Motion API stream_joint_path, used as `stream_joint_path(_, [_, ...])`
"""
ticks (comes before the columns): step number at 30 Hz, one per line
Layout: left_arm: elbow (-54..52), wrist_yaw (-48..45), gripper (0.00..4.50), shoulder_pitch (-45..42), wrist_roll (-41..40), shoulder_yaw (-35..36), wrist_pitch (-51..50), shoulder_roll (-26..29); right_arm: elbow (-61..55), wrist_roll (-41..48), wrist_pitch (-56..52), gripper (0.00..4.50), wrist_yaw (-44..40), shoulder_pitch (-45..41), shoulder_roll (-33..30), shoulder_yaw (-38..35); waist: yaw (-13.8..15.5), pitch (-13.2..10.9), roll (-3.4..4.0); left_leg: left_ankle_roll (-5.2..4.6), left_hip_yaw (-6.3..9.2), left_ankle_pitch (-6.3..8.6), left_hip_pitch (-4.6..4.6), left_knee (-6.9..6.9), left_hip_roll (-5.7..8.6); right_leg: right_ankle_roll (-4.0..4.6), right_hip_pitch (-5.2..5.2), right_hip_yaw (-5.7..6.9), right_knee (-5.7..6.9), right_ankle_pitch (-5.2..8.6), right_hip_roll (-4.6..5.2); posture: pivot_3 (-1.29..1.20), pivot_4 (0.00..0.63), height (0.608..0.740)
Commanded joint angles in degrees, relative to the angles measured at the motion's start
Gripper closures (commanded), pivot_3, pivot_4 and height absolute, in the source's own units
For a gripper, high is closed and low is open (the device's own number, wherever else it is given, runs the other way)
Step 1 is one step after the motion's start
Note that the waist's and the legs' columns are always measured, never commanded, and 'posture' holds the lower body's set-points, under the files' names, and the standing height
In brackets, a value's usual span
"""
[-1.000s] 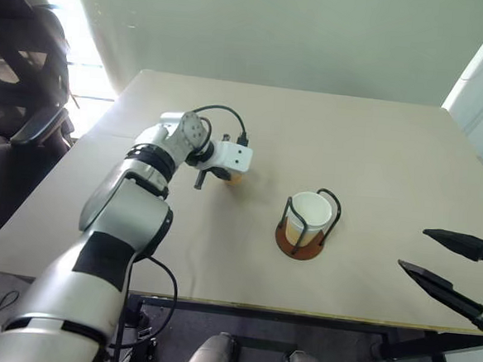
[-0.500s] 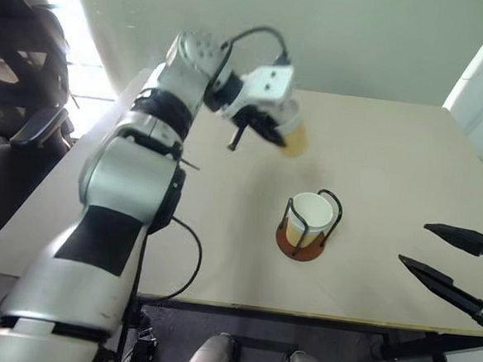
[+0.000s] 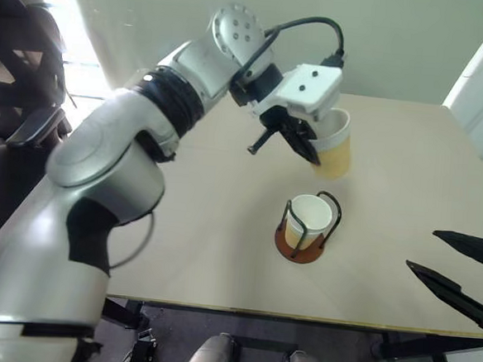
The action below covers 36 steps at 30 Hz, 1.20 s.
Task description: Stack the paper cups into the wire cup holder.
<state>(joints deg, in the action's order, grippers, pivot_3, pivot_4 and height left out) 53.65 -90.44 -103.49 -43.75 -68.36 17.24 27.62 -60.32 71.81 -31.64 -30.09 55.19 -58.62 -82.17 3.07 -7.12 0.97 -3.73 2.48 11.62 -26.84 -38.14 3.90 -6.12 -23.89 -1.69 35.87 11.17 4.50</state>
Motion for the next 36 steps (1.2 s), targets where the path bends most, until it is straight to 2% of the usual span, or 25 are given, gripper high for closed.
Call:
stream_joint_path(1, [-1.73, -2.06, 4.48, -2.83, -5.90, -6.88, 2.47, 0.08, 0.32, 0.41, 3.92, 1.92, 1.47, 2.35, 0.50, -2.62, 0.08, -0.01, -0.02, -0.01, 0.02, 0.01, 0.02, -0.04, 0.00, 0.03, 0.05, 0.01, 0.00, -0.01, 0.01, 0.00, 0.150, 0.740])
stream_joint_path(5, [-3.50, -2.06, 4.48, -3.90, -9.61, -13.23, 4.31, 0.08, 0.32, 0.31, 7.06, 1.92, 2.39, 5.45, 0.56, -2.92, 0.07, -0.02, -0.03, -0.02, 0.01, -0.01, 0.01, -0.15, 0.00, 0.14, 0.09, 0.02, -0.01, -0.01, 0.02, 0.00, 0.150, 0.740])
stream_joint_path(12, [-2.03, -2.06, 4.48, -4.37, -10.68, -18.32, 7.66, -1.95, 0.32, -0.12, 12.76, 1.92, 3.25, 11.22, 1.57, -3.36, 0.05, -0.03, -0.04, -0.03, 0.00, -0.04, 0.04, -0.17, 0.00, 0.50, 0.12, 0.04, 0.03, 0.16, 0.02, 0.00, 0.150, 0.740])
stream_joint_path(23, [2.42, -2.06, 4.48, -3.98, -8.65, -17.72, 9.55, -4.48, 0.32, -2.72, 23.07, 1.92, 3.73, 21.10, 4.87, -2.60, 0.13, -0.03, -0.05, -0.04, 0.00, -0.04, -0.01, -0.18, 0.00, 0.67, 0.11, 0.07, 0.03, 0.22, 0.03, 0.00, 0.150, 0.740])
stream_joint_path(36, [2.02, -2.06, 4.48, -4.17, -8.13, -19.08, 9.41, -3.45, 0.32, -6.56, 32.65, 1.92, 6.78, 29.20, 5.55, -0.03, 0.10, -0.04, -0.05, -0.03, 0.00, -0.03, -0.02, -0.16, 0.00, 0.57, 0.10, 0.10, 0.03, 0.36, 0.04, 0.00, 0.150, 0.740])
